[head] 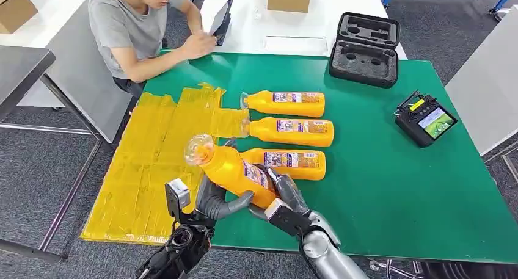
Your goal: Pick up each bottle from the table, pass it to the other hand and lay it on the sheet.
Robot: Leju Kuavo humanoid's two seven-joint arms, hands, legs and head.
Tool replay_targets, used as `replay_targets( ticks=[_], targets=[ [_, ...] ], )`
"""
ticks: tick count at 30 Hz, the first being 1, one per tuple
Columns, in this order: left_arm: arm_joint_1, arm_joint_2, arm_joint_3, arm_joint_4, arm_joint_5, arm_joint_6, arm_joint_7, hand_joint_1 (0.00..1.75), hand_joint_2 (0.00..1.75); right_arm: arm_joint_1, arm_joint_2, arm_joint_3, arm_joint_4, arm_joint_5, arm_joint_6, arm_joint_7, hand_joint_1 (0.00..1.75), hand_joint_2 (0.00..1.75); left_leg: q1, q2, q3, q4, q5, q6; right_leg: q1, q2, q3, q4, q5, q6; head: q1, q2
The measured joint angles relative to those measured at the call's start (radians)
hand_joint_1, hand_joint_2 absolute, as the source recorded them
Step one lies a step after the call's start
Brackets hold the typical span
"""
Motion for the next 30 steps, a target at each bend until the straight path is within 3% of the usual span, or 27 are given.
replay_targets(
  ticks=[1, 2, 9, 10, 11, 16, 17, 18, 23, 24, 30],
  targets=[
    [-0.001, 0.000, 0.000, 0.002, 0.004, 0.000, 0.000, 0.00, 1.75, 0.000, 0.000, 0.001, 0.002, 0.000, -0.001, 0.000, 1.75, 1.75, 0.000, 0.000, 0.000, 0.000, 0.000, 0.000, 0.000, 0.000, 0.000, 0.000, 0.000, 0.000, 0.000, 0.000],
    [0.000, -0.001, 0.001, 0.003, 0.008, 0.001, 0.000, 0.21, 1.75, 0.000, 0.000, 0.002, 0.003, -0.002, -0.003, 0.000, 1.75, 1.75, 0.000, 0.000, 0.000, 0.000, 0.000, 0.000, 0.000, 0.000, 0.000, 0.000, 0.000, 0.000, 0.000, 0.000],
    [0.004, -0.001, 0.002, 0.002, 0.014, -0.010, 0.000, 0.21, 1.75, 0.007, -0.003, 0.002, 0.002, -0.011, -0.008, 0.000, 1.75, 1.75, 0.000, 0.000, 0.000, 0.000, 0.000, 0.000, 0.000, 0.000, 0.000, 0.000, 0.000, 0.000, 0.000, 0.000],
    [0.004, -0.001, 0.002, 0.002, 0.014, -0.010, 0.000, 1.71, 1.75, 0.007, -0.003, 0.001, 0.002, -0.012, -0.008, 0.000, 1.75, 1.75, 0.000, 0.000, 0.000, 0.000, 0.000, 0.000, 0.000, 0.000, 0.000, 0.000, 0.000, 0.000, 0.000, 0.000],
    [0.005, -0.001, 0.002, 0.002, 0.014, -0.010, 0.000, 1.75, 1.75, 0.008, -0.003, 0.001, 0.002, -0.012, -0.008, 0.000, 1.75, 1.75, 0.000, 0.000, 0.000, 0.000, 0.000, 0.000, 0.000, 0.000, 0.000, 0.000, 0.000, 0.000, 0.000, 0.000],
    [0.009, -0.001, 0.002, -0.007, 0.014, -0.008, 0.000, 1.75, 1.75, 0.008, -0.003, 0.001, 0.002, -0.017, -0.010, 0.000, 1.75, 1.75, 0.000, 0.000, 0.000, 0.000, 0.000, 0.000, 0.000, 0.000, 0.000, 0.000, 0.000, 0.000, 0.000, 0.000],
    [0.009, -0.001, 0.002, -0.012, 0.015, -0.009, 0.000, 1.38, 1.75, 0.008, -0.003, 0.002, 0.002, -0.018, -0.008, -0.002, 1.75, 1.75, 0.000, 0.000, 0.000, 0.000, 0.000, 0.000, 0.000, 0.000, 0.000, 0.000, 0.000, 0.000, 0.000, 0.000],
    [0.009, -0.001, 0.002, -0.015, 0.017, -0.010, 0.000, 0.03, 1.75, 0.007, -0.003, 0.002, 0.002, -0.019, -0.007, -0.002, 1.75, 1.75, 0.000, 0.000, 0.000, 0.000, 0.000, 0.000, 0.000, 0.000, 0.000, 0.000, 0.000, 0.000, 0.000, 0.000],
    [0.014, -0.001, 0.003, -0.019, 0.029, -0.029, 0.000, 0.00, 1.75, 0.009, -0.003, 0.001, 0.002, -0.023, -0.006, -0.002, 1.75, 1.75, 0.000, 0.000, 0.000, 0.000, 0.000, 0.000, 0.000, 0.000, 0.000, 0.000, 0.000, 0.000, 0.000, 0.000],
    [0.015, -0.001, 0.004, -0.020, 0.028, -0.032, 0.000, 0.00, 0.00, 0.009, -0.005, 0.001, 0.002, -0.024, -0.006, -0.002, 1.75, 1.75, 0.000, 0.000, 0.000, 0.000, 0.000, 0.000, 0.000, 0.000, 0.000, 0.000, 0.000, 0.000, 0.000, 0.000],
    [0.023, -0.001, 0.004, -0.026, 0.018, -0.039, 0.000, 0.00, 0.00, 0.008, -0.008, 0.001, 0.002, -0.031, -0.009, -0.002, 1.75, 1.75, 0.000, 0.000, 0.000, 0.000, 0.000, 0.000, 0.000, 0.000, 0.000, 0.000, 0.000, 0.000, 0.000, 0.000]
  ],
)
